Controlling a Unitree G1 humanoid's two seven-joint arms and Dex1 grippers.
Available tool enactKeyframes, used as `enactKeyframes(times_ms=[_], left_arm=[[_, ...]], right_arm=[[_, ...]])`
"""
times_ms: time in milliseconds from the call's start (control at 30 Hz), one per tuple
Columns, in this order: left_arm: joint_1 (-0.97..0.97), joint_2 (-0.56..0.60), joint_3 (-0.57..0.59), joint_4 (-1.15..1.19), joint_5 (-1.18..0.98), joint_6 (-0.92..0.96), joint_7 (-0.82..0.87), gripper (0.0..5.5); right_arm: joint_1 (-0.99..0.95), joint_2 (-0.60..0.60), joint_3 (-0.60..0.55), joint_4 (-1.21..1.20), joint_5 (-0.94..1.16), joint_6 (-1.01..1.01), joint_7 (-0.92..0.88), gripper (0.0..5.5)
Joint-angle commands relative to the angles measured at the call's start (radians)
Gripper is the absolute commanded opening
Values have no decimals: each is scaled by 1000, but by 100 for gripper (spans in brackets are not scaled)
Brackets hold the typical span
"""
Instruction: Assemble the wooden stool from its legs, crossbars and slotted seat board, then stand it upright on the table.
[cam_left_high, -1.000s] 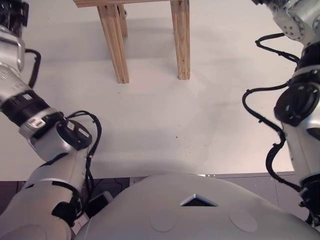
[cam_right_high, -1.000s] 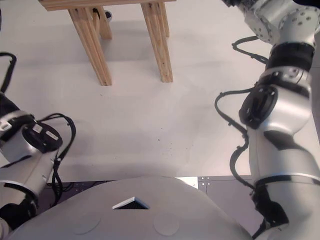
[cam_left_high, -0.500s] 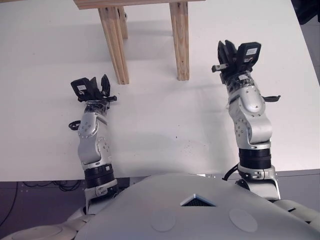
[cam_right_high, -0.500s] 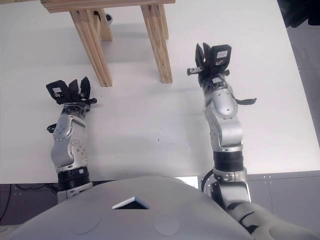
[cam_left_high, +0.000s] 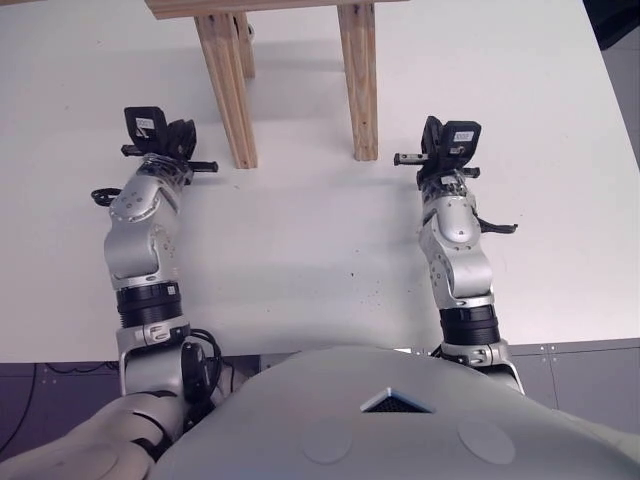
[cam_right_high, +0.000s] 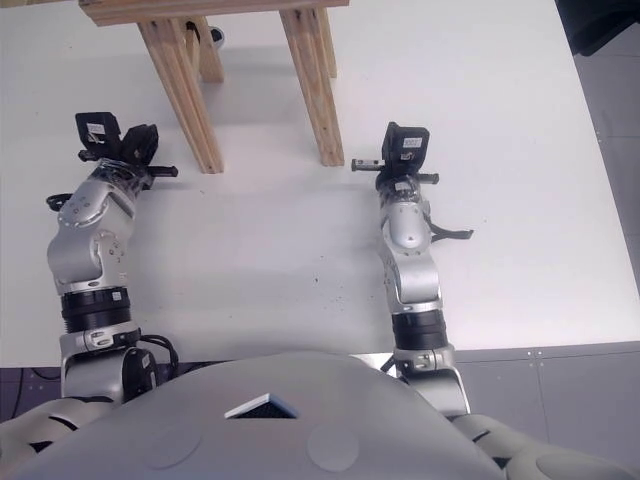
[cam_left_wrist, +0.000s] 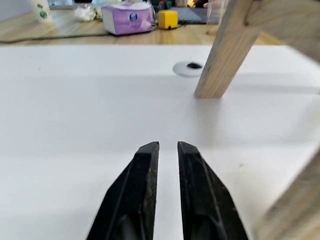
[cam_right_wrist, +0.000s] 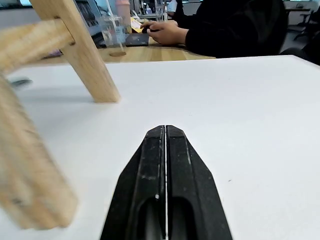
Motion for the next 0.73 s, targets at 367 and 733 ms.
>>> enactKeyframes(times_ms=[367, 733], left_arm=[[65, -164, 24, 8, -73, -172, 39, 65], [71, -202, 15, 30, -69, -233, 80, 65]], right_arm=[[-183, -35, 14, 26, -43, 62, 116, 0], [-191, -5, -13, 17, -35, 93, 142, 0]])
